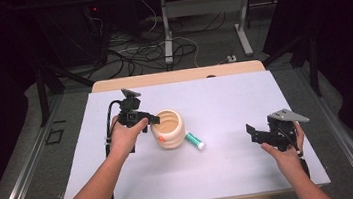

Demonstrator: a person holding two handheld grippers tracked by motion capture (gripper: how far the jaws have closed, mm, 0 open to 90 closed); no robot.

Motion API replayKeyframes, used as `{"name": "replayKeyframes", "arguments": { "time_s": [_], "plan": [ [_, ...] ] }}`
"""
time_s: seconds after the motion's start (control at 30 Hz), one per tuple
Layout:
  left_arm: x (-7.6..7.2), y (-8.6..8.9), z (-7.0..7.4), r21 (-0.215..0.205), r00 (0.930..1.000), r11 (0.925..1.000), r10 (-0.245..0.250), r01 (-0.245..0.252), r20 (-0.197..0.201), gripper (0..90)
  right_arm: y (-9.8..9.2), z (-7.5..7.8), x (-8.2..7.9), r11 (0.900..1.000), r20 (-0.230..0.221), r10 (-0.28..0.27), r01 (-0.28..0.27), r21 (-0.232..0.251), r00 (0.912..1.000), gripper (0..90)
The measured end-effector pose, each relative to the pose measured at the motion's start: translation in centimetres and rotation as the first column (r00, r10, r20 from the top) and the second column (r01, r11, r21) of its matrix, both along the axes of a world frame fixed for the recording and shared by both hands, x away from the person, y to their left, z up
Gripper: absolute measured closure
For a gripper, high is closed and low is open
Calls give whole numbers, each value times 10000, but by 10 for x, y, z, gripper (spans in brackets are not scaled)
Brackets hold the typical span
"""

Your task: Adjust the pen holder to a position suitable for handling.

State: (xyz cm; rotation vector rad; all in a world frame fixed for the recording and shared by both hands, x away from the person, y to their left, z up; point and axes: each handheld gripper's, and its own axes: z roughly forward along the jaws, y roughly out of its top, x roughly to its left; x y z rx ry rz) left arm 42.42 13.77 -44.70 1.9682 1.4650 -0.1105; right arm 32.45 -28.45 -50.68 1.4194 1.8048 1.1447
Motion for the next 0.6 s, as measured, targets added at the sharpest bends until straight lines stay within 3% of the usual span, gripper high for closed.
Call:
{"name": "replayKeyframes", "arguments": {
  "time_s": [0.23, 0.47, 0.6],
  "plan": [
    [-17, 0, -3, 36, 9997, 9997, -241, 241, 39, 680, 2, 0, 0, 10000, -93, 12, -12, 1, 10000, 141],
    [-32, 0, -7, -390, 9997, 9990, -213, 208, -123, 680, 3, 0, 0, 9999, -44, 137, -137, 9, 9999, 142],
    [-40, 0, -9, -316, 9991, 9988, -372, 365, -218, 680, 4, -1, 0, 10000, -55, 90, -90, 28, 9999, 142]
  ]
}}
